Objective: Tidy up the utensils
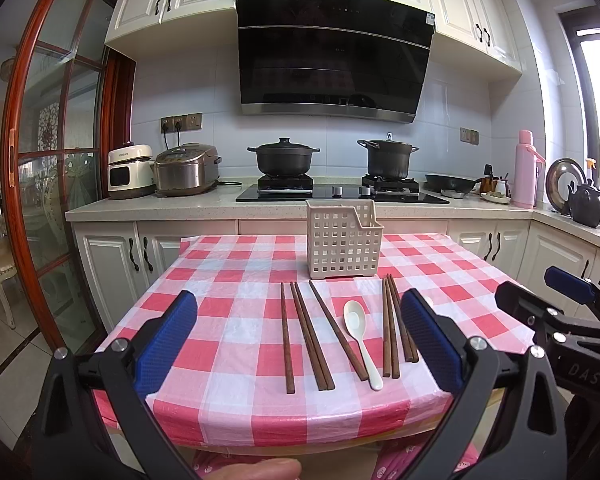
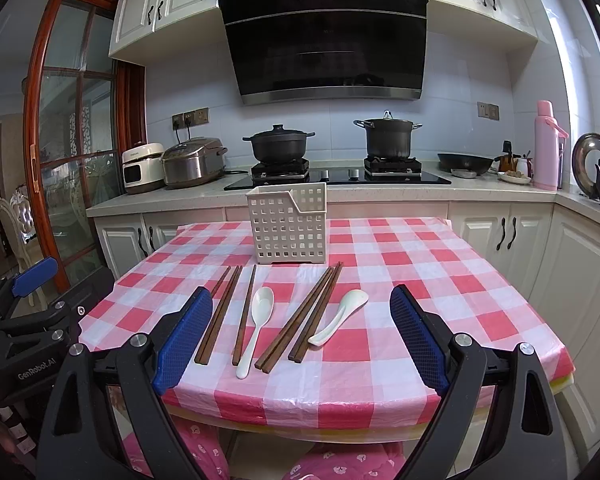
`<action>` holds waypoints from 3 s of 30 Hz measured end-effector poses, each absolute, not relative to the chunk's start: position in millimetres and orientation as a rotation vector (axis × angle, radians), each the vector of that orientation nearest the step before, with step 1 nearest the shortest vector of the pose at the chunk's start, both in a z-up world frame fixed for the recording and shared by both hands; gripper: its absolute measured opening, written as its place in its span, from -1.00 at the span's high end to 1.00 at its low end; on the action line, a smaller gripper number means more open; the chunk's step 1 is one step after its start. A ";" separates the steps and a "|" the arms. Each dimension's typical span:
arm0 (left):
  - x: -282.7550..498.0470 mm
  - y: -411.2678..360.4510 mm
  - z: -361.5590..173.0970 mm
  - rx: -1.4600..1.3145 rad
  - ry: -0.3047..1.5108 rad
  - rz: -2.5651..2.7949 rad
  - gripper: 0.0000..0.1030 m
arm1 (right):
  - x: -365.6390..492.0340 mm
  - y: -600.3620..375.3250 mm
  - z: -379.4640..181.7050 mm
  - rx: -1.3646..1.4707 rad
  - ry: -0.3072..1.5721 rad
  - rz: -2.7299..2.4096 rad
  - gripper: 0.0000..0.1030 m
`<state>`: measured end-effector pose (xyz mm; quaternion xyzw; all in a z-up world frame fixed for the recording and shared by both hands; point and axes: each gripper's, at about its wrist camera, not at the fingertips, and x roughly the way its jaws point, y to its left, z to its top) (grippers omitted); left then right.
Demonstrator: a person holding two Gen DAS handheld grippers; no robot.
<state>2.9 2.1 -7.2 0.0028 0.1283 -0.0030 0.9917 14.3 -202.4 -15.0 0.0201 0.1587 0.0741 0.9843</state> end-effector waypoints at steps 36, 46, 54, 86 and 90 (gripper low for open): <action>0.2 -1.8 -4.3 -0.005 0.258 -0.005 -0.92 | 9.4 -203.8 -25.4 0.070 0.336 0.150 -0.65; 1.9 -4.7 -5.1 -0.008 0.283 -0.052 -0.92 | 15.7 -210.6 -24.2 0.073 0.357 0.135 -0.65; 19.8 3.2 -15.0 -0.036 0.341 -0.075 -0.91 | 29.9 -216.8 -30.9 0.083 0.398 0.112 -0.65; 176.7 20.7 -74.3 -0.018 0.693 -0.026 -0.91 | 159.3 -230.1 -93.4 0.073 0.651 0.035 -0.65; 201.5 30.1 -83.9 -0.058 0.784 -0.039 -0.91 | 181.8 -234.8 -97.1 0.088 0.691 0.034 -0.65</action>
